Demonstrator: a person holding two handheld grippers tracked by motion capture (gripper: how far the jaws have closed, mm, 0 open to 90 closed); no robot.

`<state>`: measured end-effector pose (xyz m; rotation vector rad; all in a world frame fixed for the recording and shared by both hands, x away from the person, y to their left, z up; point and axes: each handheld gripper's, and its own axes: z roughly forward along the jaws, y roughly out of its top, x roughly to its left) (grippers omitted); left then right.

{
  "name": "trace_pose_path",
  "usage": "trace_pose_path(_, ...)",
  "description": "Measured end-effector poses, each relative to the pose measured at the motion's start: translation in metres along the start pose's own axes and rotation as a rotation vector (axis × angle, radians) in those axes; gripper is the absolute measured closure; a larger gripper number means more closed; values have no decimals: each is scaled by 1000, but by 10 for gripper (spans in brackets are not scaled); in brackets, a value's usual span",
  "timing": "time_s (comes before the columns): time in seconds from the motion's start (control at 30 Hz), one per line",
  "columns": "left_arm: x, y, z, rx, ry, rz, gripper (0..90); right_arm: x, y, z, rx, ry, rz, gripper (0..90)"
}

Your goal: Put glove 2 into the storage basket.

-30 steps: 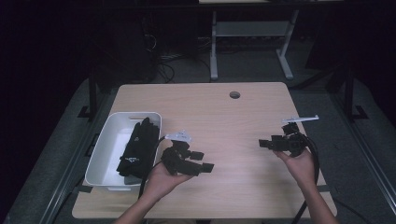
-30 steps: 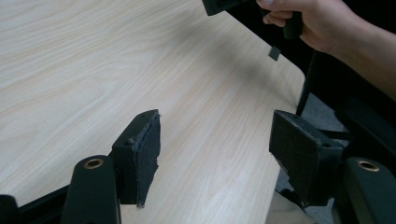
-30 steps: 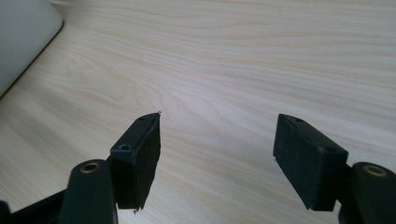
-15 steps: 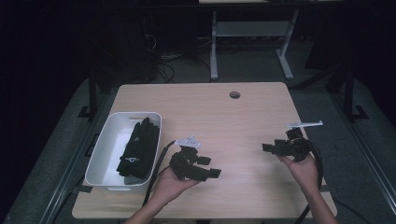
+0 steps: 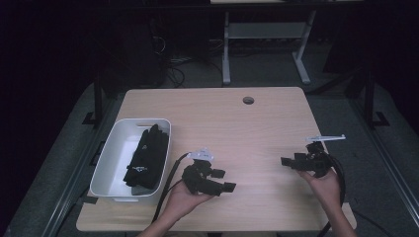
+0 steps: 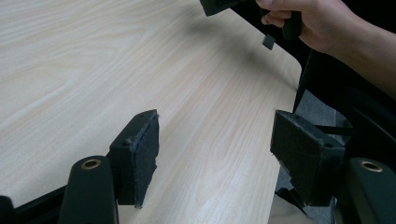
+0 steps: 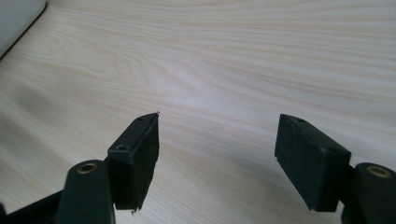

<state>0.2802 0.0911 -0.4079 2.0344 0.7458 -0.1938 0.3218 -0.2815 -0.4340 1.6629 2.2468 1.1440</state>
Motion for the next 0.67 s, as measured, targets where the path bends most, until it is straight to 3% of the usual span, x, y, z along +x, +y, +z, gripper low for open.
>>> trace_pose_path(0.33,-1,-10,-1,-8,5,-5,296,-6,-13,-5,-32,-7,6,295)
trace_pose_path(0.67,0,-18,2,-5,10,-3,283,-6,-23,-5,-22,-19,1,288)
